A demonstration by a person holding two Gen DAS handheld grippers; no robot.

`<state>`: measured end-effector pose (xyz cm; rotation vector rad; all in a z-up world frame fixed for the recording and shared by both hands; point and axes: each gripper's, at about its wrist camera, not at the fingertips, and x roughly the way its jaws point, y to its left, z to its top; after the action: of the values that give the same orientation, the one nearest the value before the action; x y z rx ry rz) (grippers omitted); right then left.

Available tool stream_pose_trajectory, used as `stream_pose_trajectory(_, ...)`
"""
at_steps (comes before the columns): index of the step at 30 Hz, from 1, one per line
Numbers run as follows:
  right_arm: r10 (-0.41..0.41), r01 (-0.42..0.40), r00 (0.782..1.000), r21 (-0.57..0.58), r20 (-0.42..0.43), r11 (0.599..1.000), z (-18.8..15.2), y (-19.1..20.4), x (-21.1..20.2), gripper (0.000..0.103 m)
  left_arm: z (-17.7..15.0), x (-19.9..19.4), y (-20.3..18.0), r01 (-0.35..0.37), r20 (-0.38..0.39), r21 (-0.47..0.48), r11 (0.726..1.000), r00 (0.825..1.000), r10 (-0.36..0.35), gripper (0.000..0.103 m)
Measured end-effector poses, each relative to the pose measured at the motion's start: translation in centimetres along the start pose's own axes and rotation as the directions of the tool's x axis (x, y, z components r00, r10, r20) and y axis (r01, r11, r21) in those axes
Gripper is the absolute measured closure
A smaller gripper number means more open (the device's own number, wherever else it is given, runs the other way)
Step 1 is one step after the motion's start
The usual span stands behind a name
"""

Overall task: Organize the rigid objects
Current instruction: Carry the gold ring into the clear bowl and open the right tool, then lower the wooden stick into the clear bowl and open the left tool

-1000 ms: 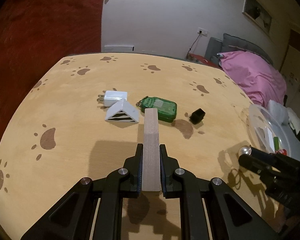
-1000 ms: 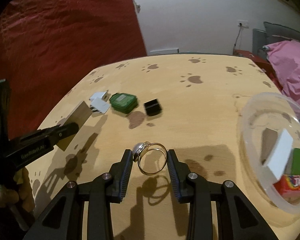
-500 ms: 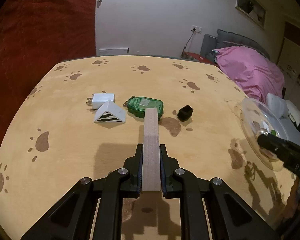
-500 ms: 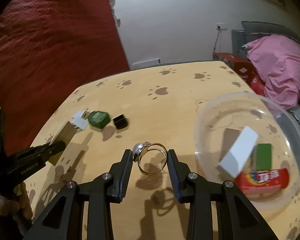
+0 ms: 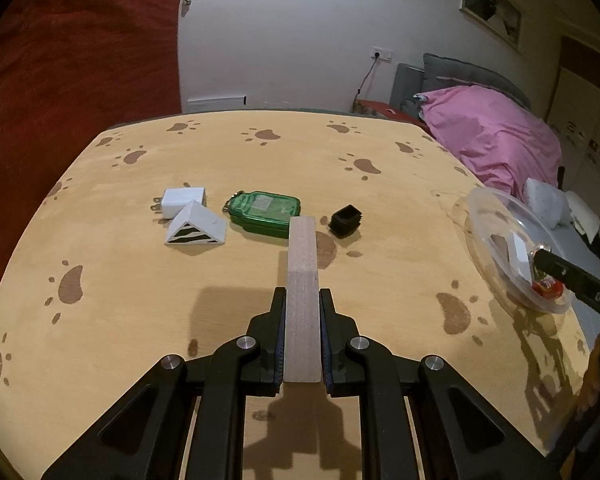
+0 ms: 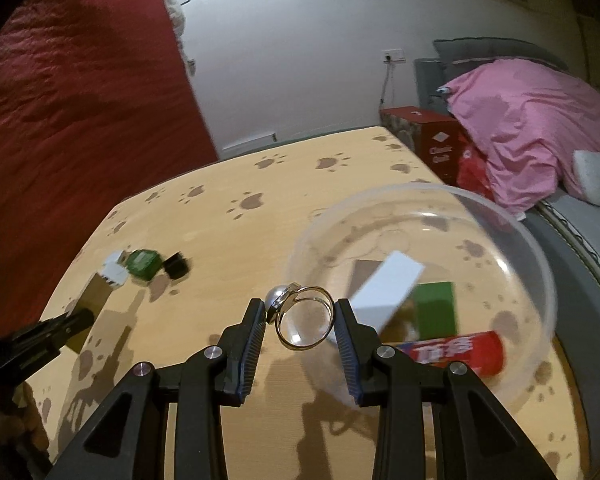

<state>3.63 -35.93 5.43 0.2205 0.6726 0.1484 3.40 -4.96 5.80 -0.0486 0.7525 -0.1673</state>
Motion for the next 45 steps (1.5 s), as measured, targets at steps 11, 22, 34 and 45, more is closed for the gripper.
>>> stream_pose_trajectory(11,-0.112,0.111,0.994,0.050,0.021,0.993,0.2,-4.2,-0.3,0.048,0.2,0.0,-1.7,0.016,-0.003,0.021,1.000,1.000,-0.016,0.089)
stream_pose_trajectory(22,-0.161,0.158,0.986,0.064,0.046,0.985,-0.4,-6.0,-0.9,0.012,1.1,0.1,-4.6,0.047,-0.002,0.066,0.997,0.999,-0.047,0.089)
stream_pose_trajectory(34,-0.180,0.178,0.982,0.045,0.057,0.983,-0.7,-7.0,-1.7,0.008,3.3,1.2,-10.3,0.154,-0.018,0.128,0.980,0.988,-0.153,0.089)
stream_pose_trajectory(45,-0.165,0.162,0.984,0.054,0.060,0.985,-0.8,-7.8,-2.0,0.007,5.4,2.5,-16.3,0.252,-0.034,0.188,0.949,0.968,-0.250,0.089)
